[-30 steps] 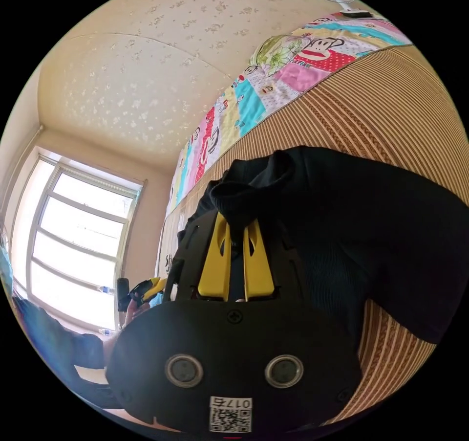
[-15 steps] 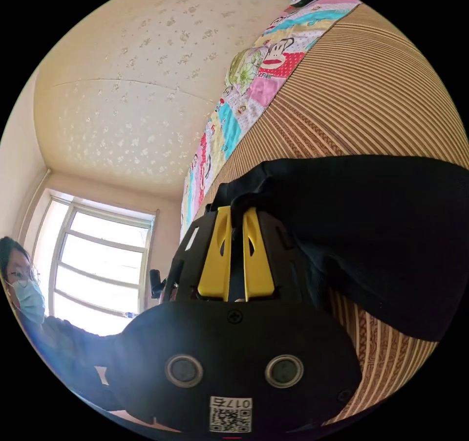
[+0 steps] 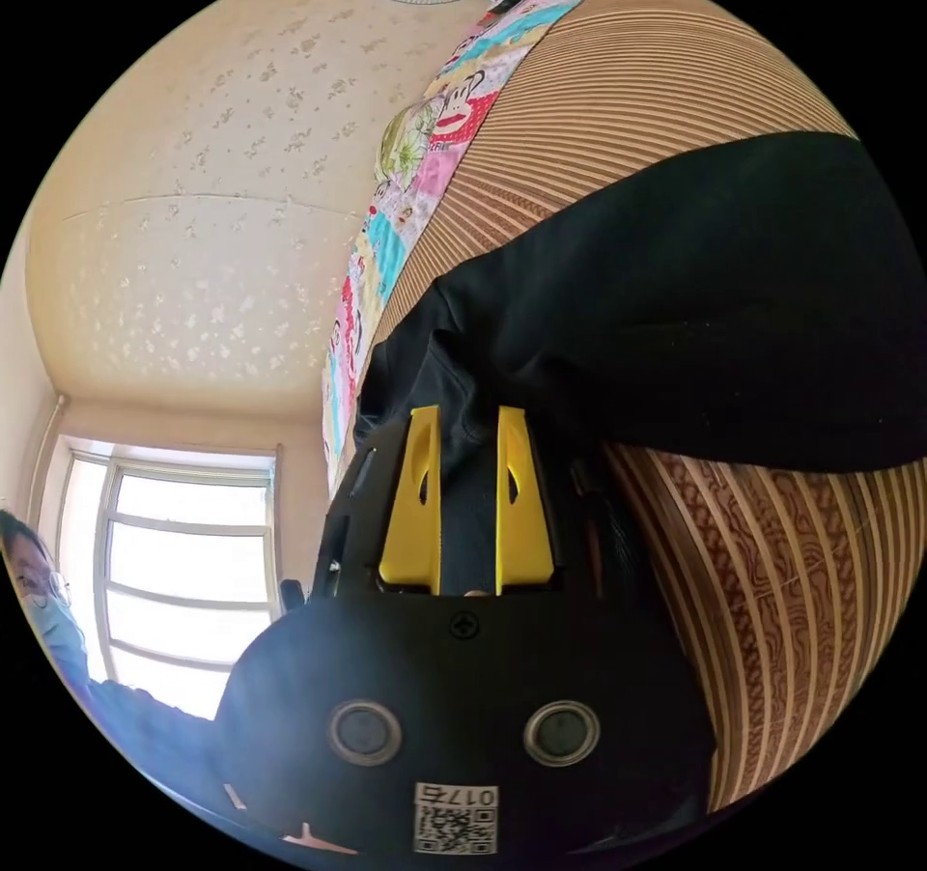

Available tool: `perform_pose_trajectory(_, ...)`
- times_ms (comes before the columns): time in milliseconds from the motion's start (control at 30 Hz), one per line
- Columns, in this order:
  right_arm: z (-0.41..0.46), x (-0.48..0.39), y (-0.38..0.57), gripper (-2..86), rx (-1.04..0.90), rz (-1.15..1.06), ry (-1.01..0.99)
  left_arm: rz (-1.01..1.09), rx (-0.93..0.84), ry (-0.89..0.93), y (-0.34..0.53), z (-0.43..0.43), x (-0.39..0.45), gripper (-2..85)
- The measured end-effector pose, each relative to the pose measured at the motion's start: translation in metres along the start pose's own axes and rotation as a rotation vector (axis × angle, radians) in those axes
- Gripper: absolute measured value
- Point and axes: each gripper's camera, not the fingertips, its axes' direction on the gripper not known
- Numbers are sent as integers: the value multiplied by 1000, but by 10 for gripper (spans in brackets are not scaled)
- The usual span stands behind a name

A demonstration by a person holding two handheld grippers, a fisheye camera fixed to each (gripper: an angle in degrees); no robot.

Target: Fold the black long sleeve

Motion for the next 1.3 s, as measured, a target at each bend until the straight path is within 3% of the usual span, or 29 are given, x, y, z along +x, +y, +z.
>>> perform_pose_trajectory(167, -14, -18, -5, 41, 63, -101, -53, 2, 26, 97, 1, -13, -18, 61)
perform_pose_trajectory(300, 15, -8, 0, 41, -52, -85, 117, 12, -32, 76, -6, -6, -34, 58)
perform_pose_trajectory(367, 15, -7, 7, 46, -34, -104, 88, 14, -36, 64, -11, -2, -37, 59)
perform_pose_trajectory(567, -37, 8, 38, 89, 156, 56, 2, -89, 112, -15, 8, -20, -40, 104)
perform_pose_trajectory(667, -79, 7, 59, 94, 260, 89, 144, -198, 194, -76, 34, -35, -34, 122)
perform_pose_trajectory(733, -102, -18, 64, 92, 283, 10, 399, -209, 216, -70, 51, -38, -21, 114)
perform_pose_trajectory(900, -92, -60, 25, 96, 275, -151, 883, -115, 126, -65, 84, -21, 30, 103)
perform_pose_trajectory(967, -78, -55, -3, 100, 274, -148, 964, -55, 66, -34, 94, -9, 53, 88)
perform_pose_trajectory(1033, -52, -24, -46, 109, 156, -34, 1104, -11, 31, -12, 98, -1, 67, 80)
perform_pose_trajectory(1167, -29, 25, -67, 103, 44, 116, 1161, 40, 31, -36, 98, 3, 85, 76)
perform_pose_trajectory(1300, -27, -11, -41, 47, 156, 0, 1133, 34, 73, -16, 84, -13, 83, 71)
